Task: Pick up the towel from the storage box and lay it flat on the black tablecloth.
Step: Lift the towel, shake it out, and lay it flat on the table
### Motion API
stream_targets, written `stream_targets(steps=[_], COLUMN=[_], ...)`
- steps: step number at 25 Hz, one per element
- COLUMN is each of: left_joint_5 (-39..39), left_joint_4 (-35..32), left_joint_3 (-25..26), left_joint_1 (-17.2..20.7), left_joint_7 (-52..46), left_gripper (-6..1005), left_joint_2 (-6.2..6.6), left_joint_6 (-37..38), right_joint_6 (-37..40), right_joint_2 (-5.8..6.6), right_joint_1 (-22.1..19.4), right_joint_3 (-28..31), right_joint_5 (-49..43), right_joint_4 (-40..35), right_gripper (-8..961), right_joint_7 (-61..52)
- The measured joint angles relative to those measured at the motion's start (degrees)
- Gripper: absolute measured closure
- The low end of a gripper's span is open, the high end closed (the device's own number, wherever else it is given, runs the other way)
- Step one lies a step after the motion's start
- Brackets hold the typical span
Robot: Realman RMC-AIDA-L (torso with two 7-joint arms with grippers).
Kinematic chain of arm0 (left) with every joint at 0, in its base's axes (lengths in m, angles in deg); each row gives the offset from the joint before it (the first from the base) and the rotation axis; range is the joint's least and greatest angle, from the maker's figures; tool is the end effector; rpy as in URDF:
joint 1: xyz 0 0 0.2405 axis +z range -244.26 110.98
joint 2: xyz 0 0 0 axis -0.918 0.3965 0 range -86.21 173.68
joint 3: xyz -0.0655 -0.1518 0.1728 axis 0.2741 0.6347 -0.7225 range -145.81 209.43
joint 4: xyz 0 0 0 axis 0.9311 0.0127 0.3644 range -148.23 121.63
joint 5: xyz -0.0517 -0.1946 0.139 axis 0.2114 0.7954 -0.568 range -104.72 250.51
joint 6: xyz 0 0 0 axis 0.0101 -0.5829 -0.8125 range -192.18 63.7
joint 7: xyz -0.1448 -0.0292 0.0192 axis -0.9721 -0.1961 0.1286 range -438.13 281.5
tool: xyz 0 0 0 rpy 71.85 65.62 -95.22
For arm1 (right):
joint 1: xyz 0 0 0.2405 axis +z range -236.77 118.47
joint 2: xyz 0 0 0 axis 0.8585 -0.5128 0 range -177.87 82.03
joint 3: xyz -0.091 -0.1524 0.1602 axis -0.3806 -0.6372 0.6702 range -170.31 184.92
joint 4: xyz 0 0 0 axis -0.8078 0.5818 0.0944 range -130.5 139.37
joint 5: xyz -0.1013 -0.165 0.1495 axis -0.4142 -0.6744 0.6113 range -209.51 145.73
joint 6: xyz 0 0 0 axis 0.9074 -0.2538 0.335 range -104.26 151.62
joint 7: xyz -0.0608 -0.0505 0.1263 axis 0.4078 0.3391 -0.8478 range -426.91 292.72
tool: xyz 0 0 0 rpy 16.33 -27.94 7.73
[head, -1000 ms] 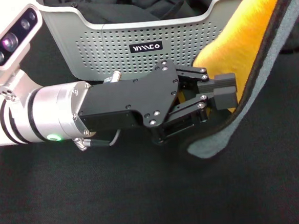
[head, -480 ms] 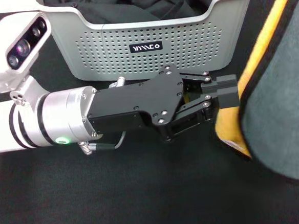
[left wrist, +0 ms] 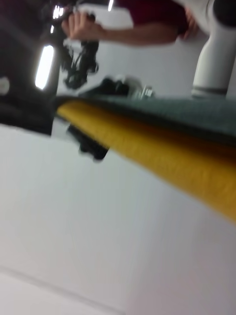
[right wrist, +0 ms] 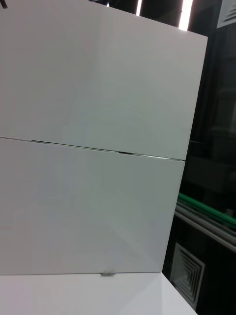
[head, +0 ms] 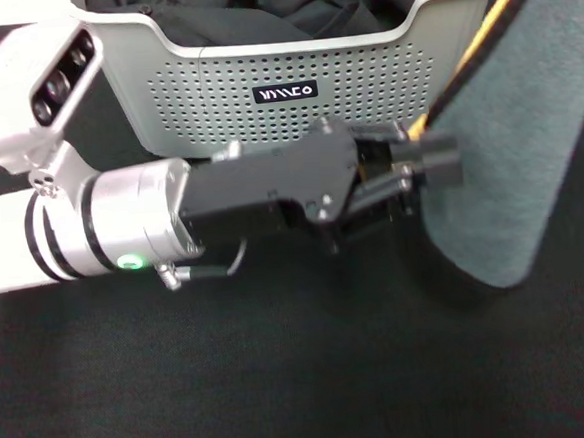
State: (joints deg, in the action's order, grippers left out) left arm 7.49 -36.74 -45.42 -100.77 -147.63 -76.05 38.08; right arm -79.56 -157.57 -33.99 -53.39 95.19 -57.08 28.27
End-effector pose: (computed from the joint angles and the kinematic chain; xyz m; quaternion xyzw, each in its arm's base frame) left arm -0.1614 0.3099 -0.0484 0.8640 0.1144 0.4860 0.0659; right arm 0.1188 0.3368 0.1618 -0.8300 -0.0823 0.5438 0.0928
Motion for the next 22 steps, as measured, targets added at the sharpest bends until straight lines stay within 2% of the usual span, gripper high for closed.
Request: stream_targets(steps=[4,9,11,13,16,22], left_joint_5=[-0.33,-0.36,-0.4,-0.44,-0.46,-4.62], left_joint_4=[-0.02,-0.04,-0.04,-0.04,-0.13,0.51], left_joint_3=[4.68,7.41,7.36,7.38,6.8,4.74], left_joint_1=[0.45,0.56,0.44,0.56,0.31,-4.02], left_joint_7=[1.12,1.93,2.61,3.72,3.11,0.56], left_gripper=[753,685,658,631,615,574], left_joint_2=[0.44,3.09,3.58,3.47,2.65,0.55], left_joint_6=[-1.03,-0.89,-0.13,1.06,2.42,2.3], right_joint_6=[-0.03,-0.06,-0.07,-0.08,-0.09,-0.1], right_joint_2=[0.15,-0.07,-0.09,-0.11,-0.22,-0.48], right_joint_1=[0.09,0.46,0.75,0.95,1.16,1.55], right_joint_3=[-0.14,-0.5,-0.79,-0.91,-0.98,-1.46], right_joint_5=[0.08,0.17,0.2,0.26,0.28,0.01], right_joint_4=[-0.6,-1.45,-1.46,-1.47,-1.49,-0.95], right_gripper=[943,943,943,943,943,943], right_joint_7=[-1.03,-1.78,-1.8,-1.82,-1.83,-1.85])
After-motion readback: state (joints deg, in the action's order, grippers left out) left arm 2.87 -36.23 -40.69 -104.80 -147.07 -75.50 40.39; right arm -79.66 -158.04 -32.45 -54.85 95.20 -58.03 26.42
